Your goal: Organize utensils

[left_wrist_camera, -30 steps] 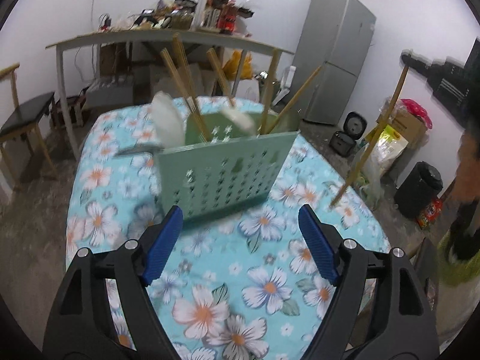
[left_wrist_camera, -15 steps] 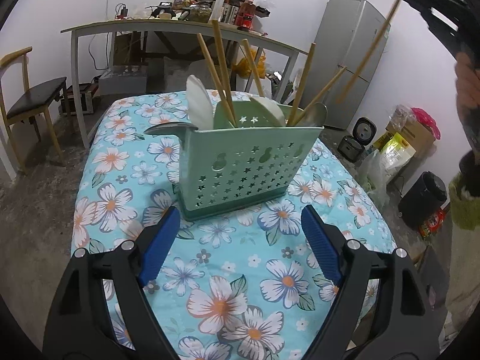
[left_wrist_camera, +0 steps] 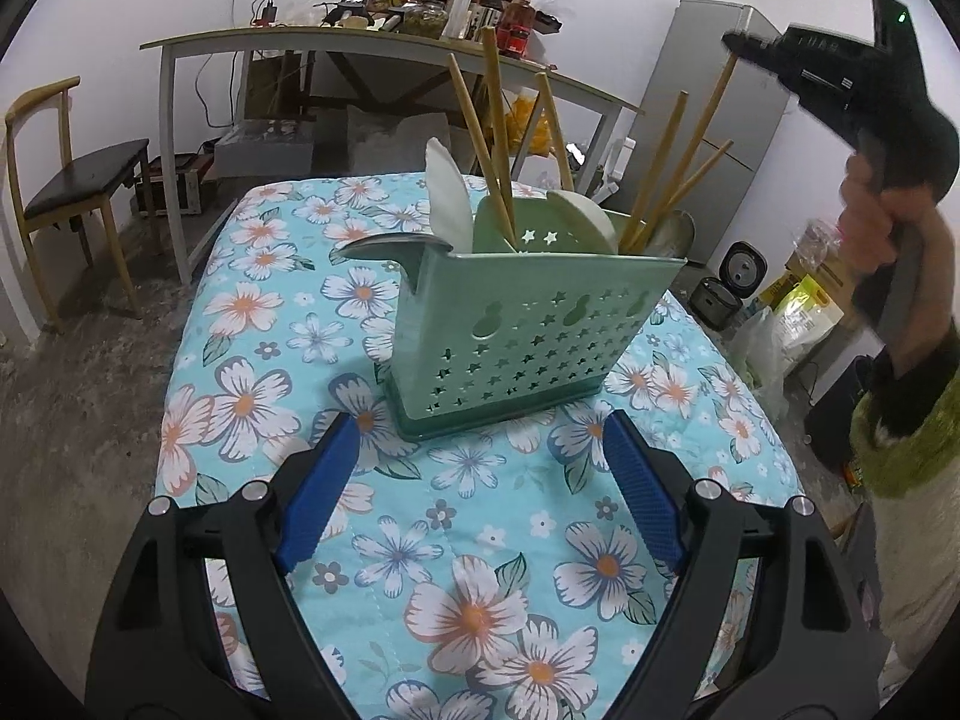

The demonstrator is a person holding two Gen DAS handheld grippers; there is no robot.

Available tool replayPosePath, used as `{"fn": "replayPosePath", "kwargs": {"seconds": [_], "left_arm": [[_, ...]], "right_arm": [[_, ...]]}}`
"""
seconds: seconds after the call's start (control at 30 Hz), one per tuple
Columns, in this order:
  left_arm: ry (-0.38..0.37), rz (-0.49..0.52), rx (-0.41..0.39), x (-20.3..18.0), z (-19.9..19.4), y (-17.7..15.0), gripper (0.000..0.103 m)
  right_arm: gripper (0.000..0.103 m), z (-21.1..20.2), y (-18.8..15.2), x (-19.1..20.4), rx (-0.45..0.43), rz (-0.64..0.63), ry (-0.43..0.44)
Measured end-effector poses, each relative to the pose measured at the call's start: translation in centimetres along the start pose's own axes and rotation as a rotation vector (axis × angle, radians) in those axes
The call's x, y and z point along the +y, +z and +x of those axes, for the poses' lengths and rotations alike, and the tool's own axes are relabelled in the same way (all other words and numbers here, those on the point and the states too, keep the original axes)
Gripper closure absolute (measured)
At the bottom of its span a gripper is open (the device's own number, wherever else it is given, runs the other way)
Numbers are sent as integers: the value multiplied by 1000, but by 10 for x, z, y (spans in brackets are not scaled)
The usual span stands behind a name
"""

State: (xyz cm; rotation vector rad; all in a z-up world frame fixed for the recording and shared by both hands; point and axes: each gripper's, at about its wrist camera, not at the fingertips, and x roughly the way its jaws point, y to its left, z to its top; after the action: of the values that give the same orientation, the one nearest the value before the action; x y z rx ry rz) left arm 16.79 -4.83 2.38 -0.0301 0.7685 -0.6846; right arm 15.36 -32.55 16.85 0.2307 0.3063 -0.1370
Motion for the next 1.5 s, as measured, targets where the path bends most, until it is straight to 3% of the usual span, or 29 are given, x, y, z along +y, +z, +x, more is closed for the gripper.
{"fn": "replayPosePath", "kwargs": {"seconds": [0.23, 0.3, 0.53, 0.73, 0.83, 0.97, 1.13, 1.23, 1.5], "left_arm": [[-1, -5, 1, 2, 1, 0, 24], [0, -7, -1, 1, 0, 0, 24], [18, -6, -34, -6, -17, 0, 23], [49, -6, -87, -15, -47, 0, 15], [71, -21, -97, -19, -59, -4, 11], [141, -43, -94, -24, -70, -17, 8], [255, -51, -80, -29, -77, -38, 8], [307, -38, -58, -36, -81, -46, 8], [468, 39, -116, -59, -97, -48, 8]], "right_arm": [[93, 6, -27, 0, 69, 18, 7], [79, -2, -30, -5, 68, 42, 10], [64, -56, -41, -9, 31, 97, 42], [41, -114, -69, -8, 15, 115, 50], [25, -132, -94, -5, 48, 108, 31], [15, -141, -137, 3, 164, 72, -30], [7, -152, -183, 18, 249, -27, -121], [6, -158, -190, 23, 272, -71, -155], [6, -169, -188, 20, 303, -88, -226]]}}
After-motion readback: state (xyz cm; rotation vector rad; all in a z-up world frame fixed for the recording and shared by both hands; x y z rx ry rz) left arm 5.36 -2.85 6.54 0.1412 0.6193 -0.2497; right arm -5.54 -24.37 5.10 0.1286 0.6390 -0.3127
